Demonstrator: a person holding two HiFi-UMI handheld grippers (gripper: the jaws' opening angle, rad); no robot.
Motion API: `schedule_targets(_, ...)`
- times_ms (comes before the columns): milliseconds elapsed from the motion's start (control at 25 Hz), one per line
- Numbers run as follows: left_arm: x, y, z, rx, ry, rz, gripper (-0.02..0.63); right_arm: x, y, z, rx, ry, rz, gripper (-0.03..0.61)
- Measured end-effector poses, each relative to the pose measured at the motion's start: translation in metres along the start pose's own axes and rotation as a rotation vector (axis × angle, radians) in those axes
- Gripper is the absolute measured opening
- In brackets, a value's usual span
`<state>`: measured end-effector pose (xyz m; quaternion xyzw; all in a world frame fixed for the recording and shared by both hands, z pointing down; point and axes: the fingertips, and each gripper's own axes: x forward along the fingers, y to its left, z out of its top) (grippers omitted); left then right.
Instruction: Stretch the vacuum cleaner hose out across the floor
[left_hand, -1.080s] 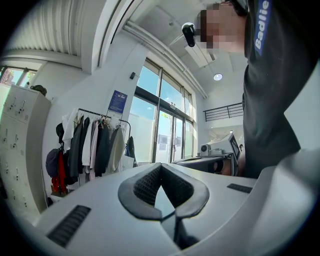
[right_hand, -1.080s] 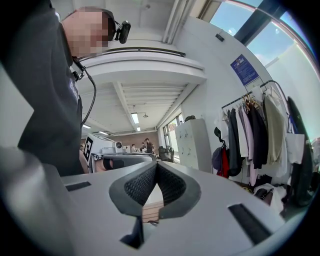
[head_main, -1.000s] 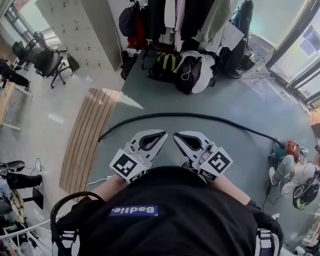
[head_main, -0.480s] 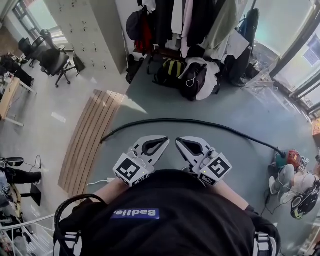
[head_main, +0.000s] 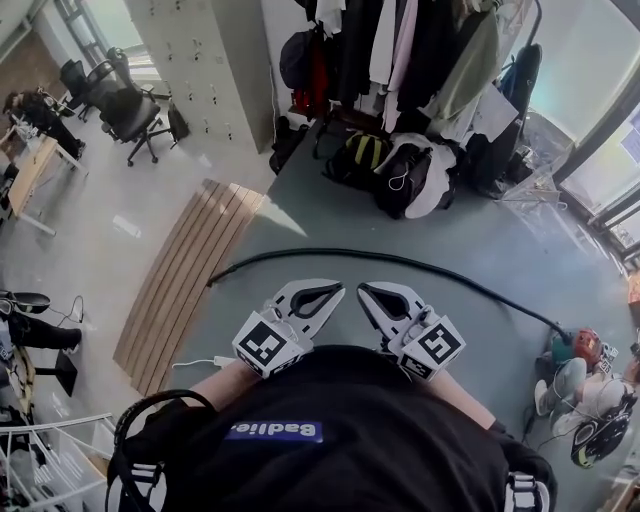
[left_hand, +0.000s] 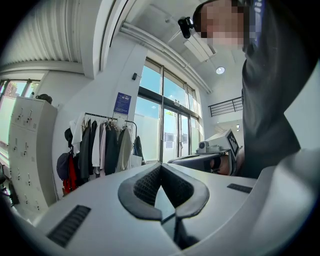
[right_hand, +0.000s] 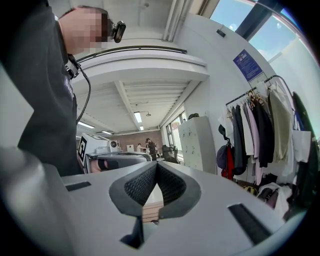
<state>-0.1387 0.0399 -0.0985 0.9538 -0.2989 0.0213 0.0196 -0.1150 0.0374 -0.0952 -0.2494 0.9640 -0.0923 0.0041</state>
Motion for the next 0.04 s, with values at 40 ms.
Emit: schedule_targets(40, -0.0016, 0.0016, 0.0001, 0.002, 0.003, 0.001, 0.008, 0.0020, 0.0003, 0.0004, 0.001, 0.001, -0.001, 0.005)
